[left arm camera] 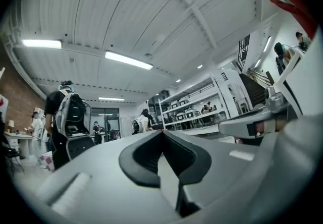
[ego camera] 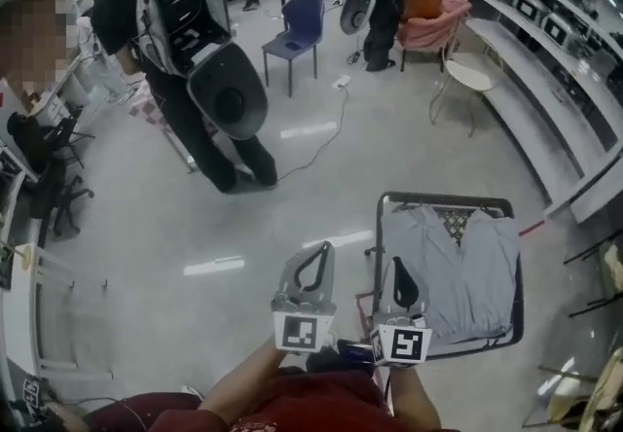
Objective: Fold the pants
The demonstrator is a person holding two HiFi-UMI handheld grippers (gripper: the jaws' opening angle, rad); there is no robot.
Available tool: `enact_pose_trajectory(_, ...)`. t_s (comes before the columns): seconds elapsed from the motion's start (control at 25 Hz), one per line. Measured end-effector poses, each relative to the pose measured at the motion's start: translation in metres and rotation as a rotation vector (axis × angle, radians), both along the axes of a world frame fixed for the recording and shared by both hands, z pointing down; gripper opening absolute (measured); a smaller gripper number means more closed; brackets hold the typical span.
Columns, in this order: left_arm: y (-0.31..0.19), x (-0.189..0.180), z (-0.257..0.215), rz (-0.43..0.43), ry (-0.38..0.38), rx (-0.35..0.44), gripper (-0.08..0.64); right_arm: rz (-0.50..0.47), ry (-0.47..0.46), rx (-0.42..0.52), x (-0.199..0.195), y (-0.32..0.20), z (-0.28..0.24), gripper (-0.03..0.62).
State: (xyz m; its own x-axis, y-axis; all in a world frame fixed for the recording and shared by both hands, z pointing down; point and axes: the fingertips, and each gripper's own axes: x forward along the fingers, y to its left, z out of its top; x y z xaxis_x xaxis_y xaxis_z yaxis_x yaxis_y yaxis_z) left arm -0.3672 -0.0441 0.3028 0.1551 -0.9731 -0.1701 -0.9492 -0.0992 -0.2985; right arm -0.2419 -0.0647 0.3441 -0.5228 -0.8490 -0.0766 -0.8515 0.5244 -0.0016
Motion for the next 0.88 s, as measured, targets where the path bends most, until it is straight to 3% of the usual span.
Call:
enact_pose_trajectory(0.08, -0.025, 0.019, 0.0, 0.066, 0.074, 0.007, 0.006, 0.069, 0.028, -0.002, 0.021, -0.013, 0.002, 0.003)
enact_pose_trajectory(0.24, -0.063, 0.074, 0.004, 0.223, 0.006, -0.009, 0.006, 0.237, 0.04, -0.022, 0.081, -0.027, 0.006, 0.003)
enact_pose_trajectory(0.32, -0.074, 0.105, 0.004, 0.301, 0.009, -0.008, 0.006, 0.319, 0.029, -0.019, 0.112, -0.029, 0.004, 0.003)
enact_pose_trajectory(0.44, -0.084, 0.146, 0.003, 0.423, -0.064, 0.003, 0.006, 0.44, 0.024, -0.035, 0.152, -0.022, 0.005, 0.003)
enact_pose_trajectory(0.68, -0.101, 0.206, 0.011, 0.623, -0.063, -0.012, 0.006, 0.669, 0.021, -0.06, 0.212, -0.007, 0.014, 0.003)
enact_pose_trajectory(0.88, -0.118, 0.239, 0.024, 0.787, -0.066, -0.009, 0.006, 0.827, 0.042, -0.071, 0.231, -0.003, 0.022, 0.003)
